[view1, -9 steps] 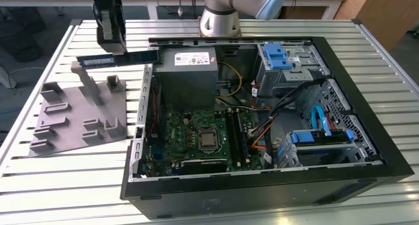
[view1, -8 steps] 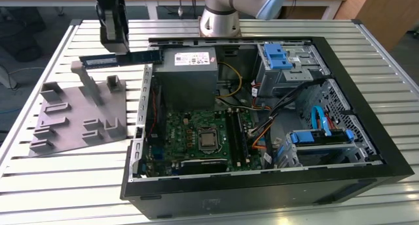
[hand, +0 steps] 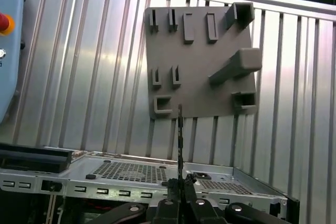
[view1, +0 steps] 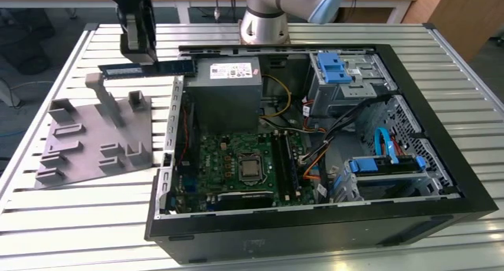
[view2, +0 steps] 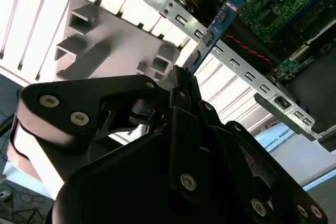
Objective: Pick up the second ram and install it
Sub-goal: 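Pick up the second ram and move it above second insertion slot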
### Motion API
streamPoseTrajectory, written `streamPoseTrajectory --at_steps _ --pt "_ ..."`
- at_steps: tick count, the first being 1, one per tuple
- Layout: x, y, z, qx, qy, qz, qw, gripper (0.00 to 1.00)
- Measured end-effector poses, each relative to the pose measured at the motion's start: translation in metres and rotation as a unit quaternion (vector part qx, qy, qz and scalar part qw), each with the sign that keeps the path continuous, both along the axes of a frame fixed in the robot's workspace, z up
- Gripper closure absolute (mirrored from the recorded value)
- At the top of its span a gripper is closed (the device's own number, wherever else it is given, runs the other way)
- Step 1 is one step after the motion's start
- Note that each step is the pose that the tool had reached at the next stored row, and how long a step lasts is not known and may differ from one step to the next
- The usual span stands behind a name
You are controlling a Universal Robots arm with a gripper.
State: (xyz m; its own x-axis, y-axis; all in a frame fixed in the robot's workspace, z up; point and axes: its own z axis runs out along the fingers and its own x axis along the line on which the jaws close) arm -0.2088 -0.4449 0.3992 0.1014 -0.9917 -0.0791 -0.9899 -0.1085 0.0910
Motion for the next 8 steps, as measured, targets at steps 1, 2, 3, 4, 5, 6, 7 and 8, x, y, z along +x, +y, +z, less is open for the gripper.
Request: streamPoseTrajectory --at_steps 1,2,3,4,5,6,7,8 --pt "0.0002 0.0000 0.0000 0.0000 0.0000 -0.003 1.0000 0.86" --pt "0.0004 0.0000 -0.0001 0.0000 0.0000 -0.006 1.0000 0.86" --pt "0.0005 0.0000 -0.0001 -0.0001 0.0001 -0.010 0.9999 0.86" --pt "0.0006 0.0000 -0.0002 -0.0001 0.0001 -0.015 0.9999 0.86" --pt "0.0007 0.0000 -0.0004 -0.0001 0.0001 -0.020 0.9998 0.86" --pt "0.0008 0.0000 -0.0007 -0.0001 0.0001 -0.024 0.9997 0.86" --pt "0.0012 0.0000 -0.0010 -0.0001 0.0001 -0.028 0.9996 0.86" --pt "0.0019 0.0000 -0.0015 0.0000 0.0000 -0.031 0.9995 0.86"
